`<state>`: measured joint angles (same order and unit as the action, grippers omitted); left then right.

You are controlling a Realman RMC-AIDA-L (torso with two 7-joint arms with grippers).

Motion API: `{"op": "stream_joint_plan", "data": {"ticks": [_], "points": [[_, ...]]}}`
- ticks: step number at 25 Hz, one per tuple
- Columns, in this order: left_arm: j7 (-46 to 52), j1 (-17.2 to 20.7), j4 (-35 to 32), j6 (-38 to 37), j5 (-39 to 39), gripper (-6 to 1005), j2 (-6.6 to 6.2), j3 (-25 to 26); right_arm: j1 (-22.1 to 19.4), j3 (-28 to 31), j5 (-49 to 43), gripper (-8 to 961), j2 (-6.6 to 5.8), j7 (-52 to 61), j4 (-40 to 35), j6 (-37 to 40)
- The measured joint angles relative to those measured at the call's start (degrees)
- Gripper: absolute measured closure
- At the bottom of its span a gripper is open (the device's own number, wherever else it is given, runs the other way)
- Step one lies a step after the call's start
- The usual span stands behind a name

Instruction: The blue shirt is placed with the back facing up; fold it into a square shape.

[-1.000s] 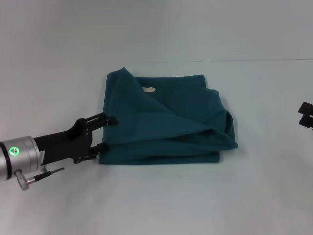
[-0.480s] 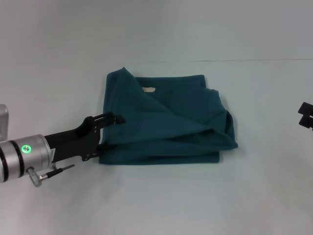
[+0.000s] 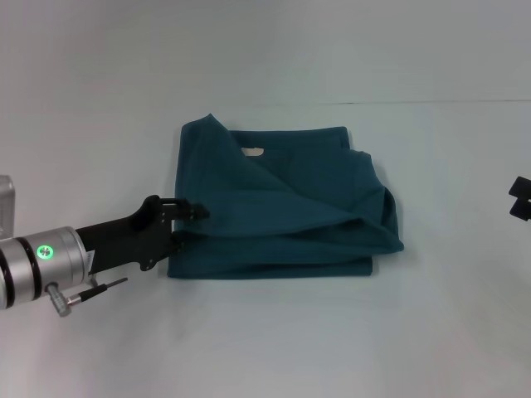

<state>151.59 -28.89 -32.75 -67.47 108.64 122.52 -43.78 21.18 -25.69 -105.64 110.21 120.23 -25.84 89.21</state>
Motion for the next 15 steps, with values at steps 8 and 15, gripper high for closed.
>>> {"op": "stream_joint_plan", "data": {"ticks": [8, 15], "points": [[-0.15, -0.07, 0.05, -0.18, -0.51, 701, -0.26, 0.09, 0.0, 0.0, 0.0, 312, 0.1, 0.0, 0.0, -0.18], [-1.6, -0.46, 0.01, -1.56, -1.6, 938, -0.16, 0.06, -0.06, 0.03, 0.0, 312, 0.09, 0.0, 0.0, -0.27]]}}
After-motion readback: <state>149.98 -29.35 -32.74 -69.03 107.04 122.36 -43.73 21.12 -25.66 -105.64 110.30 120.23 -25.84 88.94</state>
